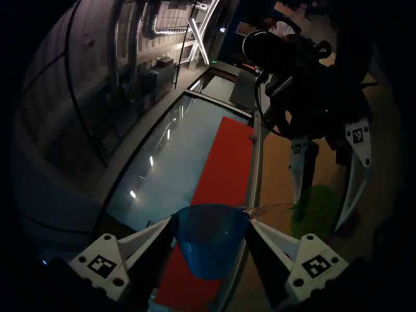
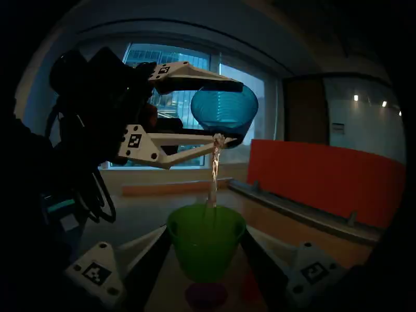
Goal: Pour water
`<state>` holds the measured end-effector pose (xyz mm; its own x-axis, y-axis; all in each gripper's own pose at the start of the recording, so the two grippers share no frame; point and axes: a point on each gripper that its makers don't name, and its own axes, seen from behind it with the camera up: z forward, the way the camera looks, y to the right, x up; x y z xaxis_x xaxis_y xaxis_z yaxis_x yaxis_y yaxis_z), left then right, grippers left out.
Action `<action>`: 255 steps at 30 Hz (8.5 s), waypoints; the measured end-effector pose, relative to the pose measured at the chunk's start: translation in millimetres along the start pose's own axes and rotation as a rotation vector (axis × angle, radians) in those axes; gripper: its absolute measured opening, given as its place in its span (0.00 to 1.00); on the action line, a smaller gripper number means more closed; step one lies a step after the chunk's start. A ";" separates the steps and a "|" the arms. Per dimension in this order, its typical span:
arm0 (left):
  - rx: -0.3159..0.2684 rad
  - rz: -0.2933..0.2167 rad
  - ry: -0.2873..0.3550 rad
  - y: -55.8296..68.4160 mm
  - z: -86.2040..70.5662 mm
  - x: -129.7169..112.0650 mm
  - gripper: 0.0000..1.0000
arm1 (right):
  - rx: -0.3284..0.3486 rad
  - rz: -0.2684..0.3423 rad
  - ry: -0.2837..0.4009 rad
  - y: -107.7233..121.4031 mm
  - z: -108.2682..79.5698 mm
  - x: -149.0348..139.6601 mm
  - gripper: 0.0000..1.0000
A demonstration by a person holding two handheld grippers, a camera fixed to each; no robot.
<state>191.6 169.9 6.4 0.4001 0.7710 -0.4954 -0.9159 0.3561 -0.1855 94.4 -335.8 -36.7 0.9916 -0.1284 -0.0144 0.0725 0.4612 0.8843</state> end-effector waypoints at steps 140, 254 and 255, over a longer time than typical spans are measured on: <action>0.060 -0.612 -0.030 -55.0 3.7 -21.5 0.87 | -0.028 -0.004 0.052 9.4 -6.9 13.2 0.89; -0.150 -1.049 -0.333 116.0 -11.1 -164.9 0.88 | -0.141 0.033 -0.192 71.4 -68.1 -69.4 0.90; -0.156 -1.046 -0.338 118.8 -10.8 -165.5 0.88 | -0.141 0.034 -0.197 71.6 -68.3 -71.7 0.90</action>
<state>16.1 78.9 57.2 0.9450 0.2415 0.2204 -0.1056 0.8635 -0.4932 35.8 -233.6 -4.2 0.9548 -0.2730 0.1175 0.0676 0.5844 0.8087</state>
